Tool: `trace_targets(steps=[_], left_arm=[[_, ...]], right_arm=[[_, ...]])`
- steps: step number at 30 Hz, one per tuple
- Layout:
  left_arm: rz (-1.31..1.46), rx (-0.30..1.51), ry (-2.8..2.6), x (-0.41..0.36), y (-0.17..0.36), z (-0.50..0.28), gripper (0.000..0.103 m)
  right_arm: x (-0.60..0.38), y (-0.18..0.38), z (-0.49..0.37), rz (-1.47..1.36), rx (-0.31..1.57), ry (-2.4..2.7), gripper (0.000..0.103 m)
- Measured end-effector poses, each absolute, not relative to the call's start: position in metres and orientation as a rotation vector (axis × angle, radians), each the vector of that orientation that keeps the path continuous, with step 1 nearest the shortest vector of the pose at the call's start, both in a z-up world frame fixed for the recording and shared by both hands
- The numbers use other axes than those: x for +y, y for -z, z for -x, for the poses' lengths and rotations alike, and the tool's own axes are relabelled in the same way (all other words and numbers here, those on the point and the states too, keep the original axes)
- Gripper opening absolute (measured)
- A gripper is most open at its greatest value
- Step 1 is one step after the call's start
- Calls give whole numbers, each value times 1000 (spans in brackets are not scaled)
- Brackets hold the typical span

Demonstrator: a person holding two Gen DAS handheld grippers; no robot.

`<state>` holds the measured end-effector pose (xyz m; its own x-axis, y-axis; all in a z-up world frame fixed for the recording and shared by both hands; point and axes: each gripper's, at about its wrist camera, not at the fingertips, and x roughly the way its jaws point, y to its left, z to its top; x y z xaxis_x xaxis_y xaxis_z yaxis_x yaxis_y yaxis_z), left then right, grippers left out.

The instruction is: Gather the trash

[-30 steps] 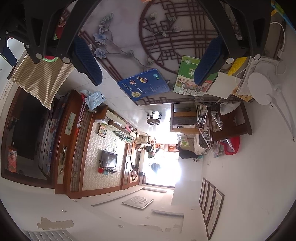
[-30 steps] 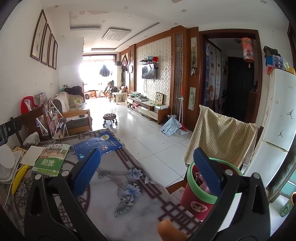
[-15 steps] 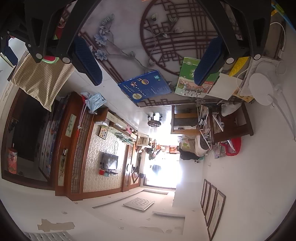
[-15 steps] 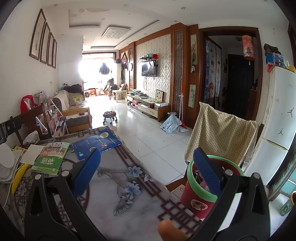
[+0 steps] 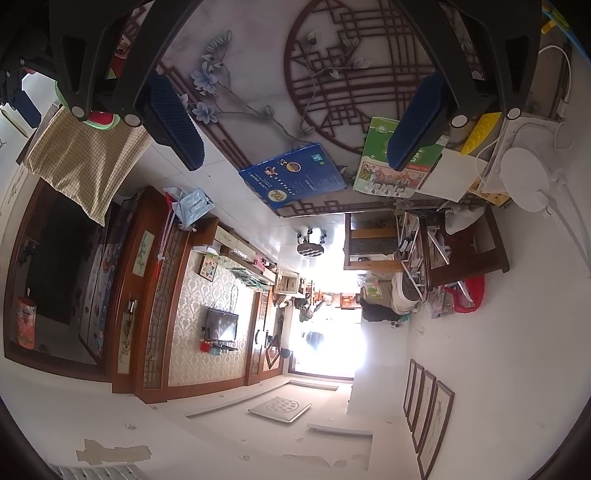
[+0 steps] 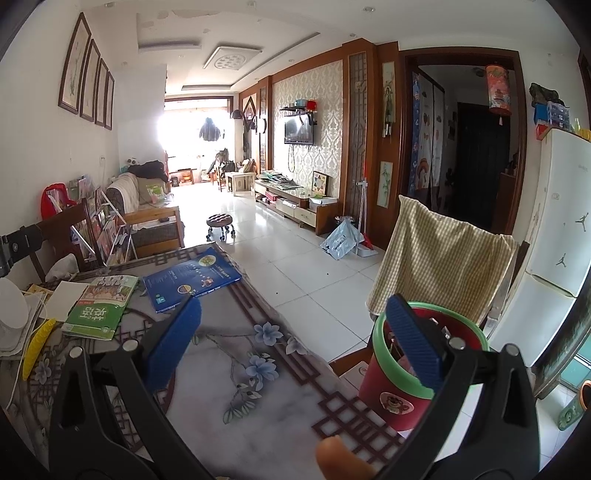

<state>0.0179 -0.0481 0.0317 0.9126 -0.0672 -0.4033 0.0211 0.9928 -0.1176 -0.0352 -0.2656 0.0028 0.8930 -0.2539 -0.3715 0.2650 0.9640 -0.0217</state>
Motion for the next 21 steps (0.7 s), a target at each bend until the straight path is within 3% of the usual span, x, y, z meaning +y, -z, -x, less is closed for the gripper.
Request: trace_targets(steps=[14,21], left_arm=[[113,468,44,-57,-20,-27,95],[112,539,-43,-60,6,-35,95]], right_arm=[[-276,11,24,-28,441,251,99],[-281,51,-8,11,586,147,99]])
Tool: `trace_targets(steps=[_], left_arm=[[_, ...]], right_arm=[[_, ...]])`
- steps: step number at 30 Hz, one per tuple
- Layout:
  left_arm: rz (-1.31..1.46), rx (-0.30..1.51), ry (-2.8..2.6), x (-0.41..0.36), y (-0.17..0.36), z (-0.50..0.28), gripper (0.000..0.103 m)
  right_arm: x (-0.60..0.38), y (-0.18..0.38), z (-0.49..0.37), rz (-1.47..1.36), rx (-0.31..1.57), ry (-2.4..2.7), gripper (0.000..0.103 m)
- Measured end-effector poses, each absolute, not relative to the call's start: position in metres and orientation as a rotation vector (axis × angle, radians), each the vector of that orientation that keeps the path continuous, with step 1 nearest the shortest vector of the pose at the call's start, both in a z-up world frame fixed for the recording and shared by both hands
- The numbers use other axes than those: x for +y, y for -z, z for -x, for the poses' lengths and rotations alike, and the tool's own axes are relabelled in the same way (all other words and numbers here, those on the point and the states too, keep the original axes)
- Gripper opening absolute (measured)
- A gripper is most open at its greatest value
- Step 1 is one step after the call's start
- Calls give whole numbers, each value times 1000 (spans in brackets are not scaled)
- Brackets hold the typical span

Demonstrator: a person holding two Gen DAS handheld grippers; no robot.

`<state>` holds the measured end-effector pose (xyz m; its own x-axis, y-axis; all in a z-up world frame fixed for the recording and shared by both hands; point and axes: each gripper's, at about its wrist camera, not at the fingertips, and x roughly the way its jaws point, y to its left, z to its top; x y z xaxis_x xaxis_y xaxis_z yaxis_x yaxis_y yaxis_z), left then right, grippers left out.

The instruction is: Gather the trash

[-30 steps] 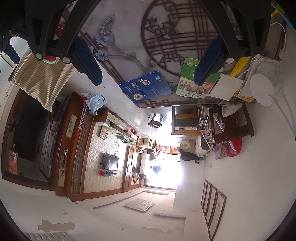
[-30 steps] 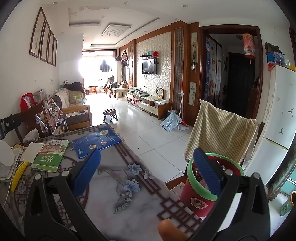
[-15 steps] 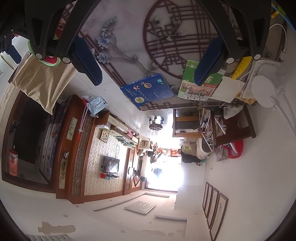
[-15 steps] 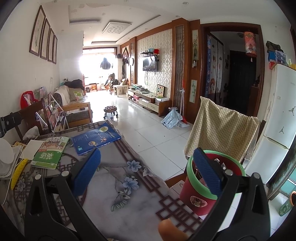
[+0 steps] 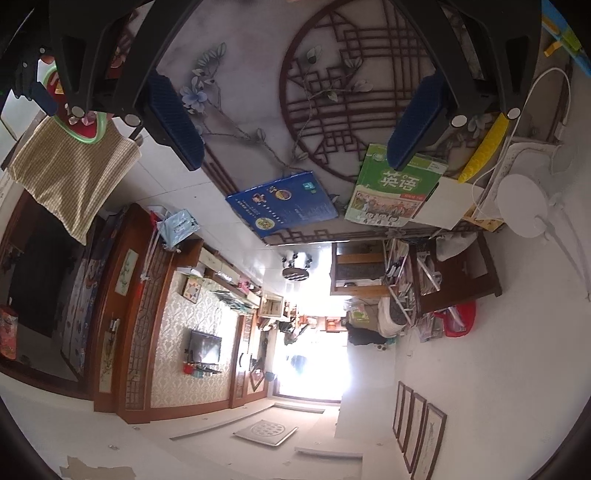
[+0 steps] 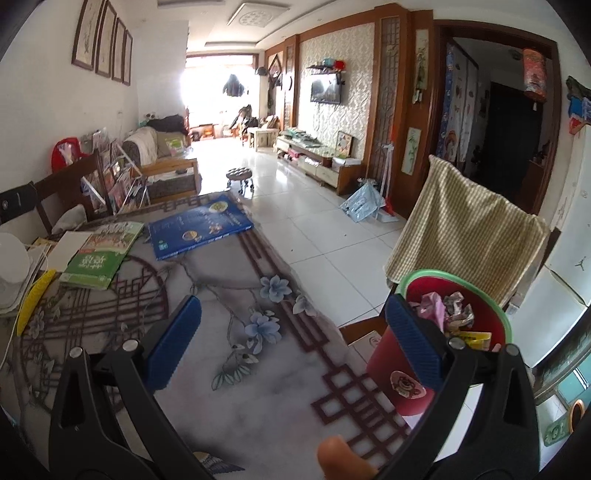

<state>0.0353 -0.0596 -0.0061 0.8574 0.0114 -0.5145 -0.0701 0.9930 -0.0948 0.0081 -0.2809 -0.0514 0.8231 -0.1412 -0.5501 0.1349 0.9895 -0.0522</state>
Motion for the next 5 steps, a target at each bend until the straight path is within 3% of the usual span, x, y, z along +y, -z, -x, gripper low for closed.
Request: trace_targets(steps=[5], left_arm=[[93,634,-163,-49,36,-30,95]], right_arm=[[-279,123,-61,44,748,-11,99]])
